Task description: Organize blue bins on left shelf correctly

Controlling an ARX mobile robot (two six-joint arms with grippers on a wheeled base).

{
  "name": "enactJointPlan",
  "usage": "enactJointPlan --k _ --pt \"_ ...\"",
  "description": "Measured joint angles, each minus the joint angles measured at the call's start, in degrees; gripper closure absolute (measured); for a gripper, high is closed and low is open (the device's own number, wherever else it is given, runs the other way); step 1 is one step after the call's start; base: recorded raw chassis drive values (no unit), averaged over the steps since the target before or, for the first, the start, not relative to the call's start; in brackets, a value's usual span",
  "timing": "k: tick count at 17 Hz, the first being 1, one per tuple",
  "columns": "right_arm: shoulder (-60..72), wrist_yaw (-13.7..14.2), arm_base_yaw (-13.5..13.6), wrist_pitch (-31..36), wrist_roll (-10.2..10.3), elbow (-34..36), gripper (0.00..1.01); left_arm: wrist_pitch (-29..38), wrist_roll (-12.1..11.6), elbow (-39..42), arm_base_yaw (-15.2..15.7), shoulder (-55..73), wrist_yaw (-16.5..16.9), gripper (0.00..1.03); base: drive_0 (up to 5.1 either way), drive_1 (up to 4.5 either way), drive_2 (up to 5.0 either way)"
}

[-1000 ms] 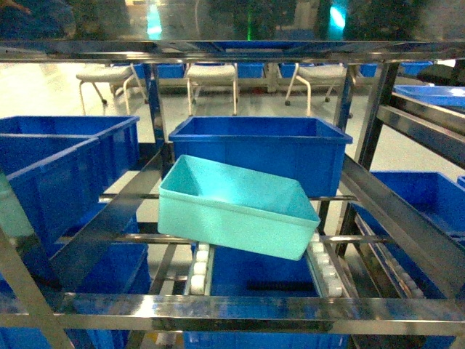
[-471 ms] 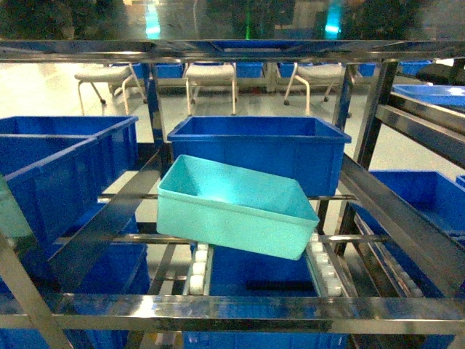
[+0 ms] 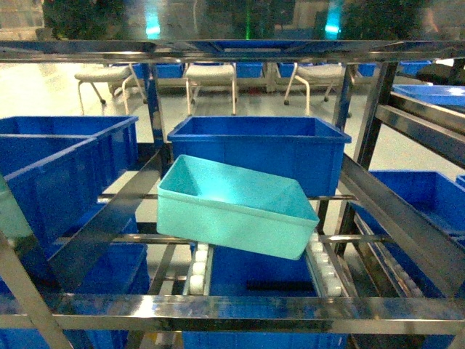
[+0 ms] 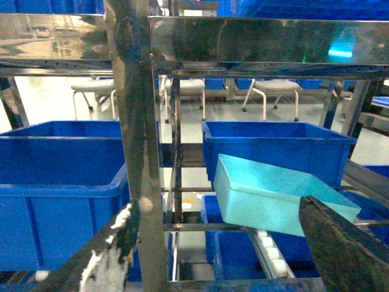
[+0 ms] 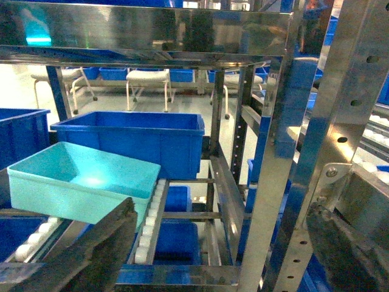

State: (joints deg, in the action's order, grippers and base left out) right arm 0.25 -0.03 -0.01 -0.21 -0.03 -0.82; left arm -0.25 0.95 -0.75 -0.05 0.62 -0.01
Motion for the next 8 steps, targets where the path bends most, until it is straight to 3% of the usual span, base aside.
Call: enactJointPlan --k 1,2,8 --pt "0.00 0.00 0.00 0.00 0.00 0.00 0.05 0.00 -0.02 0.00 0.00 0.00 0.00 0.12 0.0 0.00 0.0" --pt "0.00 0.00 0.00 0.00 0.02 0.00 0.02 0.00 -0.11 0.00 0.00 0.00 0.00 0.03 0.0 0.00 0.0" --pt "0.00 0.00 0.00 0.00 0.02 0.00 0.03 0.02 -0.09 0.00 0.00 0.00 0.00 0.05 0.0 0.00 0.0"
